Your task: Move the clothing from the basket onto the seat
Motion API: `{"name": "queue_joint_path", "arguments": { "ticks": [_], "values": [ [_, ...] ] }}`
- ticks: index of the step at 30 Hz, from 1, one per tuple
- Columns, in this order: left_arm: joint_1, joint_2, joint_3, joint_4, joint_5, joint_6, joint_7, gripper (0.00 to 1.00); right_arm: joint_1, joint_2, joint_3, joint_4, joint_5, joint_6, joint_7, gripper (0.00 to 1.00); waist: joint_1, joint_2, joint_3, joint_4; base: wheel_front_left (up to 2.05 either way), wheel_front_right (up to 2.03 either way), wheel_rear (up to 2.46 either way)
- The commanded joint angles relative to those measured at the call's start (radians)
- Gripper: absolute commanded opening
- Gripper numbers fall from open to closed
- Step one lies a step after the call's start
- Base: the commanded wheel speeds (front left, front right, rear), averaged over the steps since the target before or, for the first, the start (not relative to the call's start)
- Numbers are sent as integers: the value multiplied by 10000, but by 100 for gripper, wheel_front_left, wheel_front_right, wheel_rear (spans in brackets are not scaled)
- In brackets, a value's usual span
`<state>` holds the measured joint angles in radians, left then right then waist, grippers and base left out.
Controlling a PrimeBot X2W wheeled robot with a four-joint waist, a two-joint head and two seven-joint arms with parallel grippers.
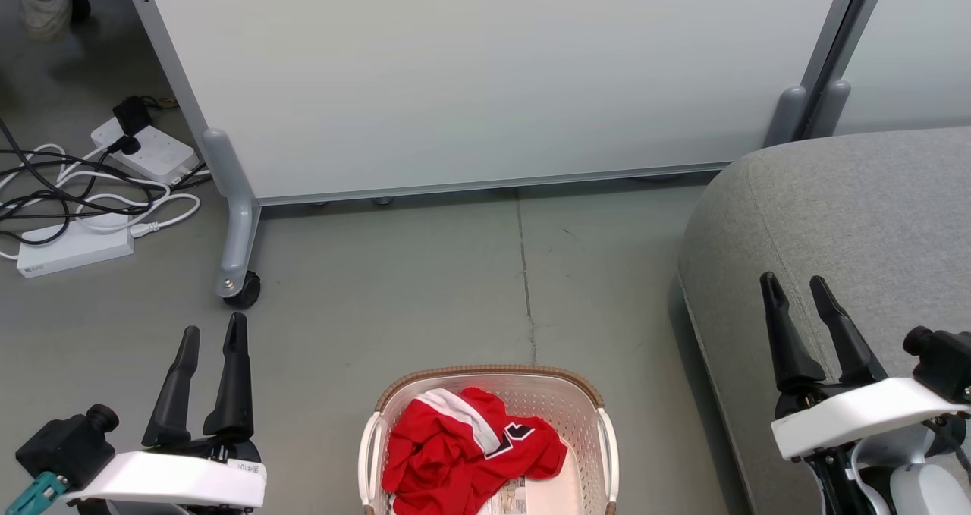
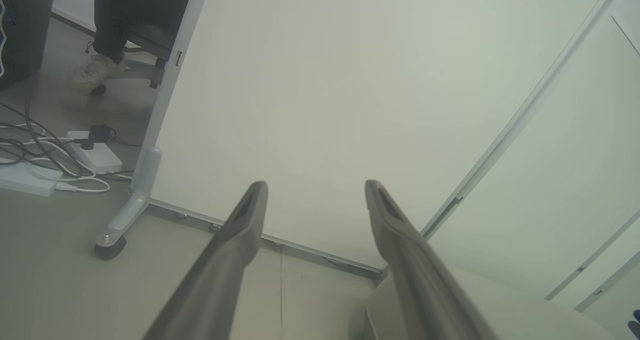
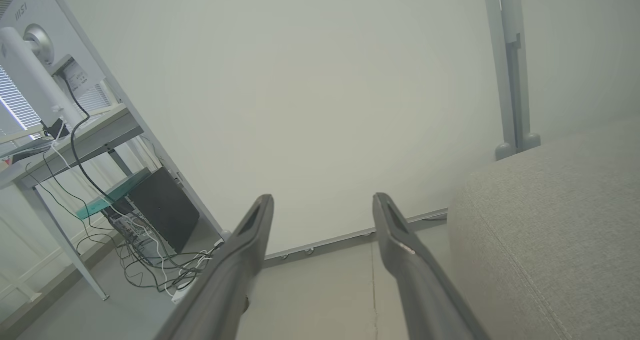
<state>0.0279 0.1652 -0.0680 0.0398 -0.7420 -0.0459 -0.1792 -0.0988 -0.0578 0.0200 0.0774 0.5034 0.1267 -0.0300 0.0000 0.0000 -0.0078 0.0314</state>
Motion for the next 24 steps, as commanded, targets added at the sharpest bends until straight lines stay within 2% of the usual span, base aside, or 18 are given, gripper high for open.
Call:
{"name": "queue_joint_path", "arguments": {
  "ticks": [1,24],
  "values": [
    [-295,110,7,-67,223,55,15,100,-262,-91,63,-80,-269,49,-132,100,0,0,-3,3,0,0,0],
    [-382,540,-431,225,2619,487,179,100,-293,53,218,1051,-2616,52,-889,100,0,0,-59,189,0,0,0]
  ]
}}
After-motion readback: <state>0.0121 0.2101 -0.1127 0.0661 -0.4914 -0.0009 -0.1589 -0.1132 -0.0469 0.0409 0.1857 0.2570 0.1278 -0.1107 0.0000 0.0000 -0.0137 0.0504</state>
